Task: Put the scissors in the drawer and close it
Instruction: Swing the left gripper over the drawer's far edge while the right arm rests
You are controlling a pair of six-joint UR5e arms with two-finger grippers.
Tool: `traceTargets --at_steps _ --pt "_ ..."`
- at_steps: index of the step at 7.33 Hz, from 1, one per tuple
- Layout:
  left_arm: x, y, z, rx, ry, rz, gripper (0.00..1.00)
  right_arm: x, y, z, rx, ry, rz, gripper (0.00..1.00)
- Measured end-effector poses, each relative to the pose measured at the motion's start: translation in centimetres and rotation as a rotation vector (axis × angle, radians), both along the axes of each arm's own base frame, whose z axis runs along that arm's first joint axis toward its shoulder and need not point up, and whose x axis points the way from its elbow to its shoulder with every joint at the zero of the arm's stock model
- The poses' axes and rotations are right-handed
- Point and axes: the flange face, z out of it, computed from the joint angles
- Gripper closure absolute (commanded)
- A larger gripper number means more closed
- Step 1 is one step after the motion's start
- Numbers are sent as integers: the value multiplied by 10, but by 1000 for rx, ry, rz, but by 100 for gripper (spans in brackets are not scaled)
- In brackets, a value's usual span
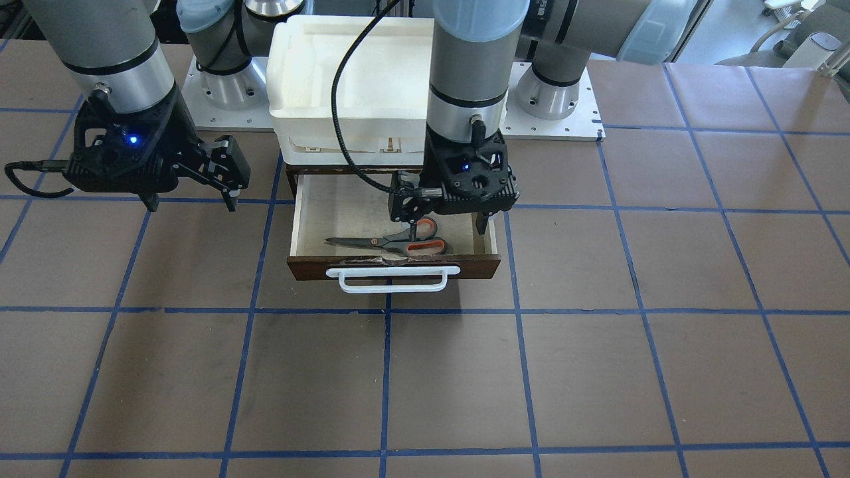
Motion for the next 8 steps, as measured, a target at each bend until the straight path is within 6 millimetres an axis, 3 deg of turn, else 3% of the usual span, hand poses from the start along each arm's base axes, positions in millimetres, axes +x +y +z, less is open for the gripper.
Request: traceTargets --at_steps 3,6,8 --pt "-47 -38 -43 0 -18 -22 0 -2 7 -2 2 19 -2 0" --pt "-67 -72 -95 43 -35 -37 0 -1 14 3 -6 15 2 0" --pt "-74 -84 -129 83 -51 -54 0 1 15 2 -3 15 7 0"
